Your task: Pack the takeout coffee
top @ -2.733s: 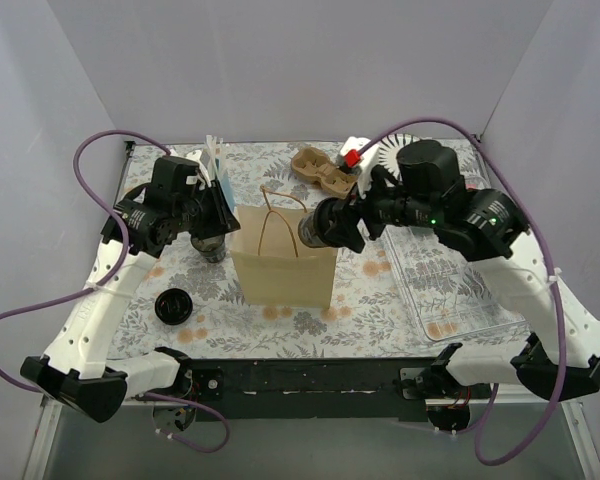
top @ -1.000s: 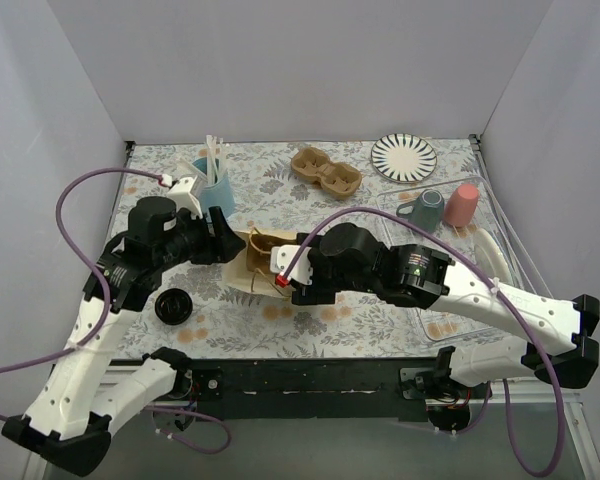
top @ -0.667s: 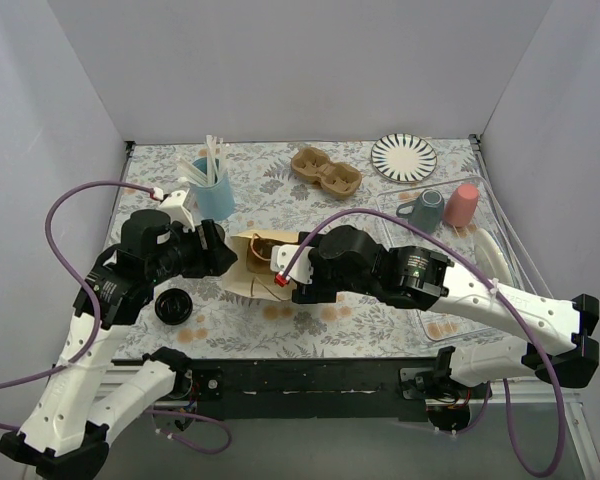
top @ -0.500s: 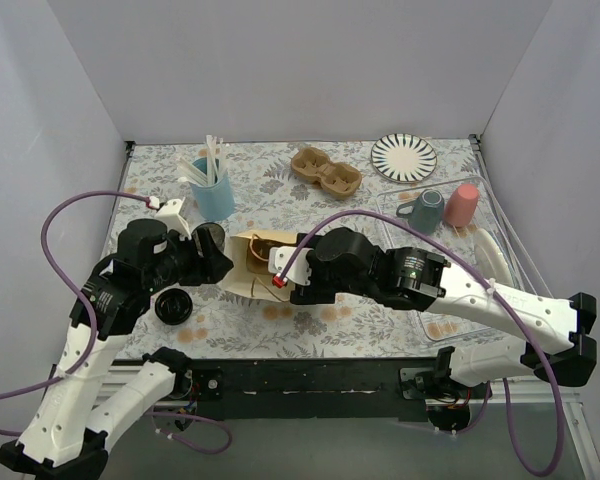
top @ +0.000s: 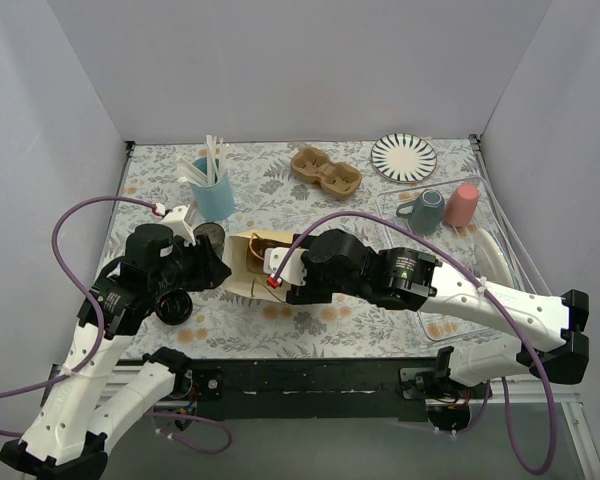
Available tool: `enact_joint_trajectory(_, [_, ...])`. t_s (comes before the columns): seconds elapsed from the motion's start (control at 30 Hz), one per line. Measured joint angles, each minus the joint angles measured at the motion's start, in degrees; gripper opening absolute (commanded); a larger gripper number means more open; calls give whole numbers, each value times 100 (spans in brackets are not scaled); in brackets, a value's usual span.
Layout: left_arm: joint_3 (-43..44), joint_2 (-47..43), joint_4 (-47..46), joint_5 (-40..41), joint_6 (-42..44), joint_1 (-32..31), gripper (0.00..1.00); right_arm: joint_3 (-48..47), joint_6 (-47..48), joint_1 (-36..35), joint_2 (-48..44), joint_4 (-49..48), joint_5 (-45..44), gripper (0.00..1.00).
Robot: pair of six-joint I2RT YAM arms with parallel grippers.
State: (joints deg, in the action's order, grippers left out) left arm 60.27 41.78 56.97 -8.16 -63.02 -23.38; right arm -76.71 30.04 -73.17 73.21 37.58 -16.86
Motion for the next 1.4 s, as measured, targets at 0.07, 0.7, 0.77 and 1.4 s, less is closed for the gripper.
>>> enact_joint_trajectory(0.07, [-118,-9,-76,-33,-4,0,31,0,-4,0,24,-11,2,53])
enact_joint_trajectory(0.7, [-645,-118,-815,-522,260,0,0,-39,787,0,719,-79,-310,53])
enact_joint_trajectory(0.77, [-750,-188,-876,-560,267,0,0,-26,907,2,787,-136,-374,53])
enact_joint_trajectory(1.4, [-927,-299,-925,-754,321,0,0,446,1394,697,861,-999,173,52])
